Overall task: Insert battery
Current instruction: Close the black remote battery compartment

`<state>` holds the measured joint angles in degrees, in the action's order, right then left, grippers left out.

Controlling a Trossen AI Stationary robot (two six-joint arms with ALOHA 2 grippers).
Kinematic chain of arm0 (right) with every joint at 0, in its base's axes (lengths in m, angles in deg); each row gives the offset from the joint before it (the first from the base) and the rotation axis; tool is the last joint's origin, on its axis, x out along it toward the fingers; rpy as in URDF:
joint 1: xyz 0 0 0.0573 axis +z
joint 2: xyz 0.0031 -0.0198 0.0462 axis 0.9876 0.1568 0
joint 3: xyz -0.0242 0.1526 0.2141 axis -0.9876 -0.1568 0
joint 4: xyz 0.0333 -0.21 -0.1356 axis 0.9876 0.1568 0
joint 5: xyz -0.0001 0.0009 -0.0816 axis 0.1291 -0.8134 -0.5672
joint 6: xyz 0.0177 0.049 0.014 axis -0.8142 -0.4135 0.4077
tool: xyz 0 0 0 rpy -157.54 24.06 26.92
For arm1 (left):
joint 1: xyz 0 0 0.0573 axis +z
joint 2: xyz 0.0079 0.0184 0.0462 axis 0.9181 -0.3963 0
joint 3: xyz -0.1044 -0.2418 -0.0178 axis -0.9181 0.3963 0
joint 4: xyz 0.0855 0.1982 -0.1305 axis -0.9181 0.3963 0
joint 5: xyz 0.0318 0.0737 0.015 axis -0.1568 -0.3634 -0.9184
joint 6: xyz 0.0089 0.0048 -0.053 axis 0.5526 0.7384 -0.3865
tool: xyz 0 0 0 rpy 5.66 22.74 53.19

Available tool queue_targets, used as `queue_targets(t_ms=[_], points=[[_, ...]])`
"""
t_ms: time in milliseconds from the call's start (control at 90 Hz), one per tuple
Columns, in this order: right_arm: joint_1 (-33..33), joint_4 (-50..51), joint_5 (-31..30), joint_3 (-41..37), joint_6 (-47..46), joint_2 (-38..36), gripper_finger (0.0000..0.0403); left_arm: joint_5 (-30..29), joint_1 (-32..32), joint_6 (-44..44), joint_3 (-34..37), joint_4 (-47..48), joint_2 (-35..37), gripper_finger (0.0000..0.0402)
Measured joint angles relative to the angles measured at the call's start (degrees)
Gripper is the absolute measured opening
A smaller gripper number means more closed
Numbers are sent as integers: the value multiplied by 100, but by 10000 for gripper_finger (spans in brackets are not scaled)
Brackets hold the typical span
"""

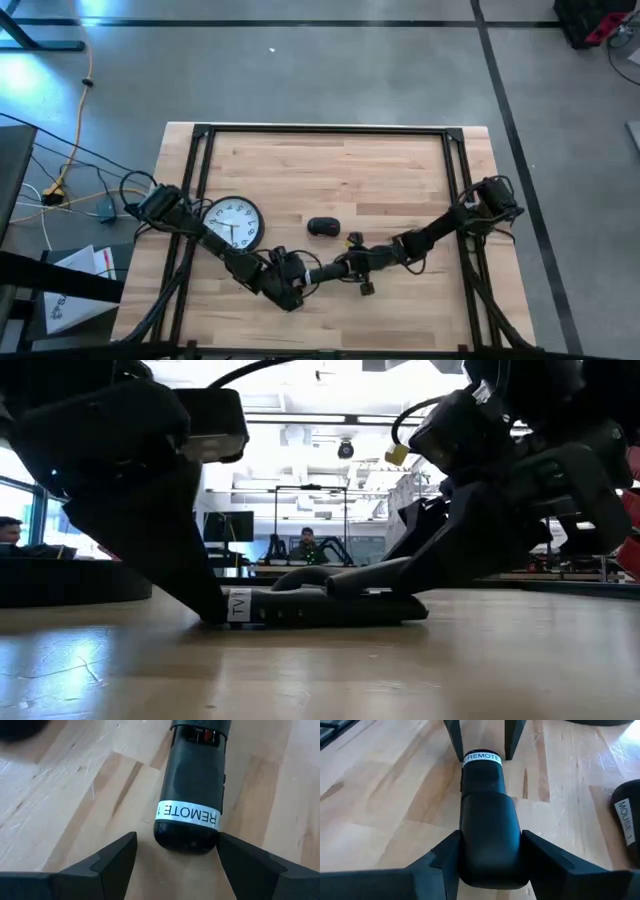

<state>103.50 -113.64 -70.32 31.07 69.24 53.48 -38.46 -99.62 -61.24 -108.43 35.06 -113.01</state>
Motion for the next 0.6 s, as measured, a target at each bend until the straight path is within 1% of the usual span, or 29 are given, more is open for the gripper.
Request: queue_targets(t_ms=[367, 533, 600], points=[[69, 0, 81, 2, -225, 2, 156, 8, -2, -1, -1, -4, -2, 257], [144, 4, -129, 9, -224, 41, 156, 10, -4, -1, -1, -7, -2, 257], [136, -92, -85, 9, -224, 136, 156, 11, -4, -1, -1, -7, -2, 257]])
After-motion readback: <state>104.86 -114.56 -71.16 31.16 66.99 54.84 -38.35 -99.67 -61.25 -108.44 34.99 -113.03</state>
